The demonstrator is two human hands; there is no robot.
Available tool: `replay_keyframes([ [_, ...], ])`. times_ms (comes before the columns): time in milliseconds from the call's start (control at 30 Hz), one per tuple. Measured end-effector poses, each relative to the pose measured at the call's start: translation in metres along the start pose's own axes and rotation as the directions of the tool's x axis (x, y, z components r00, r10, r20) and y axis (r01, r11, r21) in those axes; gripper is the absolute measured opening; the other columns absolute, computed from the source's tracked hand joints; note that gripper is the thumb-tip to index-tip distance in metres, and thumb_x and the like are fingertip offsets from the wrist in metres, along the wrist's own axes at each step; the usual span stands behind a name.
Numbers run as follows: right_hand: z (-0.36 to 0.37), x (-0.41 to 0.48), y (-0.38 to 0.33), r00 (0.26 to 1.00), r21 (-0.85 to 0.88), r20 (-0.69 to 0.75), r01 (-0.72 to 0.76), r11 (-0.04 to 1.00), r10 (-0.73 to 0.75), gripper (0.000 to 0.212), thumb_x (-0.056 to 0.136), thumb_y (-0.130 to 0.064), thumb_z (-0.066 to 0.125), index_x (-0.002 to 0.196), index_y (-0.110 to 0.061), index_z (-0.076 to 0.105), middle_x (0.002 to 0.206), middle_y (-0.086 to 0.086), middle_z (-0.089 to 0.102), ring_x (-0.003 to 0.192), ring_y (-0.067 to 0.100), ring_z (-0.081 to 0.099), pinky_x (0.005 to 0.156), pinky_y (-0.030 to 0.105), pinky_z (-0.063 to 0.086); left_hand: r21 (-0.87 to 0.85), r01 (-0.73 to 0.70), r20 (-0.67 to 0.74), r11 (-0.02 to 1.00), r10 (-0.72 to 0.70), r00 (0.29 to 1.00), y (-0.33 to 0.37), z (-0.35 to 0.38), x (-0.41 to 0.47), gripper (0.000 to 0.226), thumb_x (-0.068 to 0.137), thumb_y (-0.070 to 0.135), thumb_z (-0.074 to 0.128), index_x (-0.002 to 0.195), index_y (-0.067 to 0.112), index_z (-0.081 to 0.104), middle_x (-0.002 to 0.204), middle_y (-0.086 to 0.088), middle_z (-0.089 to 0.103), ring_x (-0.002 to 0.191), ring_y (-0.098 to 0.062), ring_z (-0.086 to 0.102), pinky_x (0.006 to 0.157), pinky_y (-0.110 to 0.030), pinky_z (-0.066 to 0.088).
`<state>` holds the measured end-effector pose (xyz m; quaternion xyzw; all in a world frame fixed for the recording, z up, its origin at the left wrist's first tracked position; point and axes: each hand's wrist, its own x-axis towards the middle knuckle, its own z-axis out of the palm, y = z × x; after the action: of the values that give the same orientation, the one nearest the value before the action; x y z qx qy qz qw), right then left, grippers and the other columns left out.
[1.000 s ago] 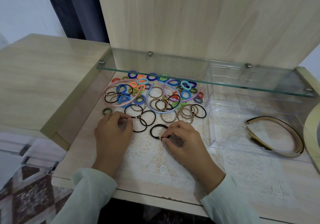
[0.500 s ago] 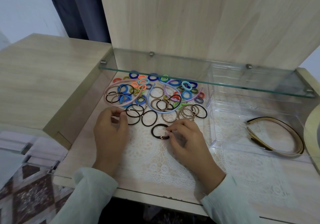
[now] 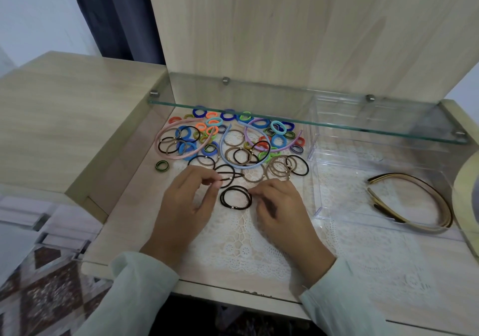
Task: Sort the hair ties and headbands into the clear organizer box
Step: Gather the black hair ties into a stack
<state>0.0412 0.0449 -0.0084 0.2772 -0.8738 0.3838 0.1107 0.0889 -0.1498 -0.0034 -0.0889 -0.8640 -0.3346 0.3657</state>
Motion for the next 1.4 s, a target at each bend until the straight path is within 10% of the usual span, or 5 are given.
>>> replay_keyframes([
  [833,0.001,0.002,0.002,0.983,0.118,-0.060,-0.167,0.979,0.175,0.024,0.083,-0.014,0.050,0.097,-0.018,0.070,0.097,-0.010,0.062,0.101,0.000,0.048,0.085,0.004,0.031,0.147,-0.027,0.339,0.989,-0.025,0.940,-0.003,-0.005,-0.007,0.015,0.082,0.020,0.058,0.094,0.025,0.065,0.092,0.017,0.061,0.085,-0.007,0.058,0.074,-0.041,0.046],
  [1200,0.001,0.009,0.002,0.990,0.037,-0.080,-0.117,0.993,0.119,0.025,0.085,-0.006,0.051,0.099,-0.014,0.070,0.098,-0.006,0.060,0.098,0.013,0.048,0.086,0.004,0.028,0.323,0.225,0.069,0.919,-0.260,0.963,-0.006,0.000,-0.004,0.034,0.083,0.024,0.041,0.108,0.023,0.063,0.098,0.013,0.058,0.090,-0.016,0.056,0.087,-0.039,0.040],
  [1400,0.005,0.037,0.008,0.998,-0.285,-0.011,0.055,0.957,-0.061,0.047,0.083,-0.007,0.040,0.111,-0.027,0.072,0.121,0.009,0.060,0.104,0.030,0.048,0.088,0.039,0.043,0.511,0.396,0.082,0.763,-0.501,0.861,-0.014,0.006,-0.007,0.057,0.083,0.041,0.029,0.127,0.022,0.061,0.137,0.000,0.054,0.132,-0.024,0.043,0.103,-0.045,0.030],
])
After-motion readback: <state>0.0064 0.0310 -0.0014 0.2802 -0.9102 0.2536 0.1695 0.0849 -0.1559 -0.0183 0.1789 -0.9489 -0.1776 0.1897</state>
